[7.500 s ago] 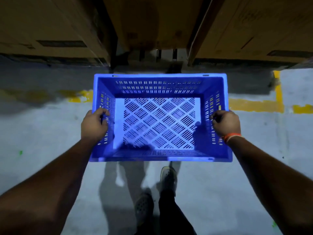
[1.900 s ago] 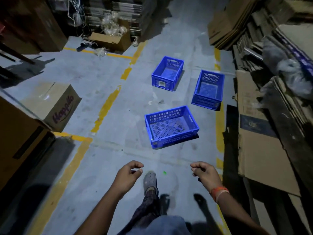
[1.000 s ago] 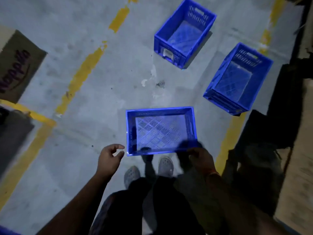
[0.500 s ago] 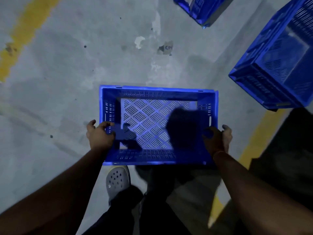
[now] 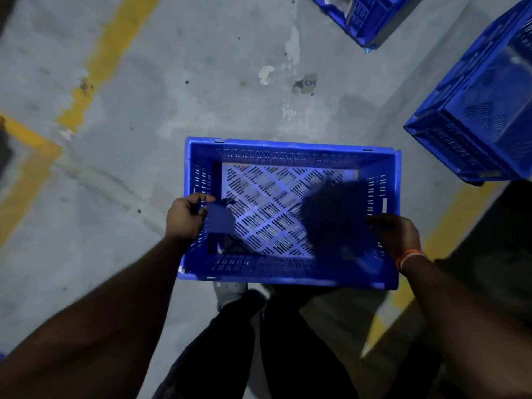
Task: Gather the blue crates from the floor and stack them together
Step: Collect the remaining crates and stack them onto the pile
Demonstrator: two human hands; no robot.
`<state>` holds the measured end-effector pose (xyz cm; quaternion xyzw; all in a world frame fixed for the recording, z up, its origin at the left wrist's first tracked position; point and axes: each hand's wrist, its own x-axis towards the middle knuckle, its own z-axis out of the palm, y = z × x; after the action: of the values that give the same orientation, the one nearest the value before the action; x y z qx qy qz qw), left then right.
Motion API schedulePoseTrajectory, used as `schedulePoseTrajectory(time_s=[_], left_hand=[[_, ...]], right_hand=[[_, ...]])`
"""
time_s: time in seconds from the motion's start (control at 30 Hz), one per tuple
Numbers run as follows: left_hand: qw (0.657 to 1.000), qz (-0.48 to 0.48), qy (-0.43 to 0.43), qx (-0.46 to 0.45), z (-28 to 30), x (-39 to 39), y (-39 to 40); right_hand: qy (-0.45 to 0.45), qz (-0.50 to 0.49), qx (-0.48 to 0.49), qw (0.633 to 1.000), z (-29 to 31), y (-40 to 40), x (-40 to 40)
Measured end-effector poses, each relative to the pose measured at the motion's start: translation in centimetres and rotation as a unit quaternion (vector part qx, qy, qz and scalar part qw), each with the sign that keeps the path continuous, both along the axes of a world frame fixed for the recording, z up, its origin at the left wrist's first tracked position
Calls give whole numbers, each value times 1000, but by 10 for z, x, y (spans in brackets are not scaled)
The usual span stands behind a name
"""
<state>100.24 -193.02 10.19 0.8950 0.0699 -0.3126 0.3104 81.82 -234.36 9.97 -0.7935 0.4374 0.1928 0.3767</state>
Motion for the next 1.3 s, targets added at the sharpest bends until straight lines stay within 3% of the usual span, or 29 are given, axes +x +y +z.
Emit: schedulePoseTrajectory(time_s=[0.27, 0.43, 0.57, 0.97, 1.3], left_hand=[[998, 46, -37, -6, 194, -20, 58], [993, 87, -77, -3, 299, -41, 94], [985, 129, -112, 3, 357, -73, 128], [925, 355, -133, 25, 421, -220, 210], [834, 529, -156, 16, 433, -384, 324]], right_hand=[[-35, 89, -68, 993, 206, 36, 4], [-107, 89, -12, 990, 311, 71, 16], [-135, 116, 3, 984, 362, 97, 24], [-146, 310, 35, 939, 413, 182, 60], [-162, 461, 31, 872, 451, 360, 49]])
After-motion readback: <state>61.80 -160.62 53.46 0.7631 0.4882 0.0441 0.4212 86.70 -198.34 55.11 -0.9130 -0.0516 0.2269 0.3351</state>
